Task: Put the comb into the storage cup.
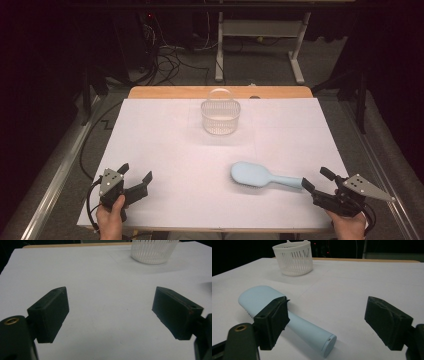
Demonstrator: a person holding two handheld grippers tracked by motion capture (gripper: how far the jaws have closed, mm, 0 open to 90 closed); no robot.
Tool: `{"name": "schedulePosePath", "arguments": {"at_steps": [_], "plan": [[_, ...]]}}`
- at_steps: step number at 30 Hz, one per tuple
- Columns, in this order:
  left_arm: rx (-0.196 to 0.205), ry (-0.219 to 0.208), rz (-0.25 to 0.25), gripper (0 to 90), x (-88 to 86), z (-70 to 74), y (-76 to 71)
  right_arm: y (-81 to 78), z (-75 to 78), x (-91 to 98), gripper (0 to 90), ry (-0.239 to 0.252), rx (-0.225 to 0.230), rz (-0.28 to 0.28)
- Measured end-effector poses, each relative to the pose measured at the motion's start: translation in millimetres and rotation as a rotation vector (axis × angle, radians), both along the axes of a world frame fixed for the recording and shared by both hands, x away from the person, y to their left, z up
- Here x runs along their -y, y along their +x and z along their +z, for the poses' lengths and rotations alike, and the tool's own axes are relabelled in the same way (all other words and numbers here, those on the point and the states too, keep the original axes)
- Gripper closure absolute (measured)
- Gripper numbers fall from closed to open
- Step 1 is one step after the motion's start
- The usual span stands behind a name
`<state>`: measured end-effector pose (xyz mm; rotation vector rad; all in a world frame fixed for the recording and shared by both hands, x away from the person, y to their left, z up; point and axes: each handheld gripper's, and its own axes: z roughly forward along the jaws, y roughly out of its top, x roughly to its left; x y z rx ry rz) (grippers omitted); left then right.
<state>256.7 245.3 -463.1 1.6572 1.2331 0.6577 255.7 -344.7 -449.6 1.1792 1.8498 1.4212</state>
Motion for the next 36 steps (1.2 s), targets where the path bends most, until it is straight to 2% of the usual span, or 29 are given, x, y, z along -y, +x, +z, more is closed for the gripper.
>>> {"name": "schedulePosePath", "arguments": {"at_steps": [21,36], "plan": [[0.001,0.009,-0.001,14.8,1.2,0.0,0.2,0.8,0.7,-1.0,19.9,0.012,0.006,0.007],[-0.001,0.015,-0.001,14.8,2.3,-0.5,0.8,7.9,3.0,-11.6,19.9,0.006,0.017,0.027]]}}
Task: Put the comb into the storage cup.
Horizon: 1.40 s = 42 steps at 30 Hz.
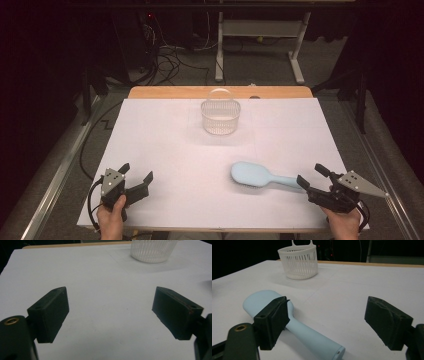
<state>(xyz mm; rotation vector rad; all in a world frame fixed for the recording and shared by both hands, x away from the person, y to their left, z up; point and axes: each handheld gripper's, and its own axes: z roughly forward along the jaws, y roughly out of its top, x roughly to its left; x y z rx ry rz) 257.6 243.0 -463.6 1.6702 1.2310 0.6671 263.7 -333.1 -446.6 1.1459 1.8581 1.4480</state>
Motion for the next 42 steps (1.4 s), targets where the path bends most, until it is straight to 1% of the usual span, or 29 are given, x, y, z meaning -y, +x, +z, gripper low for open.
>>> {"name": "schedulePosePath", "arguments": {"at_steps": [6,11,32,36,39,40,42], "plan": [[-0.003,0.003,-0.003,14.8,1.5,-0.5,0.5,3.1,1.5,-6.0,19.9,-0.006,0.010,0.016],[-0.003,0.004,-0.004,14.8,1.6,-0.5,0.5,6.6,2.1,-11.9,19.6,-0.014,0.010,0.032],[-0.004,0.005,-0.007,14.8,2.3,-0.7,0.5,20.3,4.6,-35.9,18.7,0.005,0.012,0.088],[-0.005,0.002,-0.007,14.8,2.0,-0.8,0.5,24.2,5.0,-42.2,18.5,0.006,0.007,0.099],[-0.004,-0.001,-0.005,14.8,1.7,-0.8,0.4,27.3,6.9,-46.9,18.6,0.000,-0.005,0.111],[-0.005,-0.002,-0.005,14.8,1.6,-0.9,0.3,29.3,8.9,-50.1,19.4,-0.002,-0.016,0.117],[-0.005,-0.002,-0.005,14.8,1.5,-0.9,0.3,29.9,9.5,-51.1,19.6,-0.004,-0.020,0.119]]}}
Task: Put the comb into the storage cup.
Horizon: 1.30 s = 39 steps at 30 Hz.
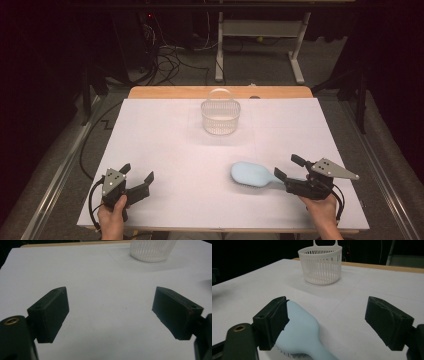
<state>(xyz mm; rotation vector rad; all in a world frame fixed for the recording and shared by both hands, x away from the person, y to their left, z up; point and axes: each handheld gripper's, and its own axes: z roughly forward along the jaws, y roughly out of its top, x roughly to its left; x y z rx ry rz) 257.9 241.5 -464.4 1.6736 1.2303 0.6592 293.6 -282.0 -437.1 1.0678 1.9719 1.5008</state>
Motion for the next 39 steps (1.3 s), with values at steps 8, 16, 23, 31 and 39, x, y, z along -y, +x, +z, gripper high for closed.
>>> {"name": "schedulePosePath", "arguments": {"at_steps": [8,16,23,31,39], "plan": [[0.000,-0.002,0.000,14.8,0.0,0.0,-0.1,10.5,3.9,-8.7,20.1,-0.052,-0.046,-0.010],[-0.001,0.000,-0.001,14.8,-0.3,0.1,-0.4,19.5,10.1,-13.6,24.2,-0.092,-0.110,0.016],[0.000,0.002,-0.003,14.8,0.2,0.1,-0.5,24.4,15.0,-15.3,26.9,-0.167,-0.160,0.035],[-0.001,0.005,-0.003,14.8,0.2,0.1,-0.7,28.7,21.1,-17.1,30.2,-0.218,-0.229,0.068],[-0.001,0.005,-0.004,14.8,0.3,0.2,-0.9,32.0,26.7,-18.5,31.9,-0.264,-0.267,0.090]]}}
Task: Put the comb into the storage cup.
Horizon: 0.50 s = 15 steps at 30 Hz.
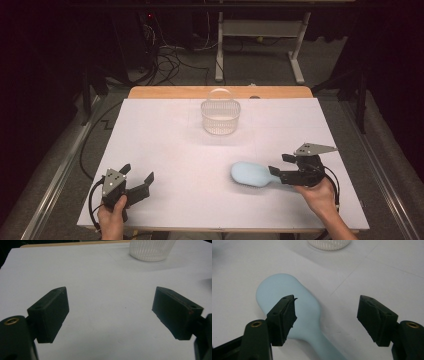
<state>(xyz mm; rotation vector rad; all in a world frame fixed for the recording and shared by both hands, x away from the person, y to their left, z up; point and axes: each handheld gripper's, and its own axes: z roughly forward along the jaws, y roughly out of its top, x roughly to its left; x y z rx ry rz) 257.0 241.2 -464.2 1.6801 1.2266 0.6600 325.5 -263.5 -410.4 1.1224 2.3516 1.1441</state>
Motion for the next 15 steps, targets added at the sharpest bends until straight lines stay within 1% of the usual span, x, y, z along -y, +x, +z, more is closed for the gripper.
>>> {"name": "schedulePosePath", "arguments": {"at_steps": [7,8,9,13,14,15], "plan": [[0.001,0.000,0.000,14.8,0.2,0.0,0.0,3.1,0.5,3.0,32.2,-0.029,-0.051,-0.008],[0.001,0.000,0.001,14.8,0.2,0.0,0.0,3.8,-0.2,3.5,32.3,-0.037,-0.057,-0.007],[0.002,0.000,0.001,14.8,0.2,0.0,-0.1,4.4,-1.4,4.0,32.5,-0.054,-0.074,-0.007],[0.002,0.000,0.002,14.8,0.2,0.0,-0.1,4.9,-2.6,4.2,32.6,-0.071,-0.090,-0.005],[0.002,0.000,0.001,14.8,0.3,0.1,-0.1,5.5,-3.4,4.5,32.7,-0.084,-0.104,-0.002],[0.002,0.000,0.001,14.8,0.3,0.1,-0.1,5.5,-3.4,4.5,32.7,-0.084,-0.104,-0.002]]}}
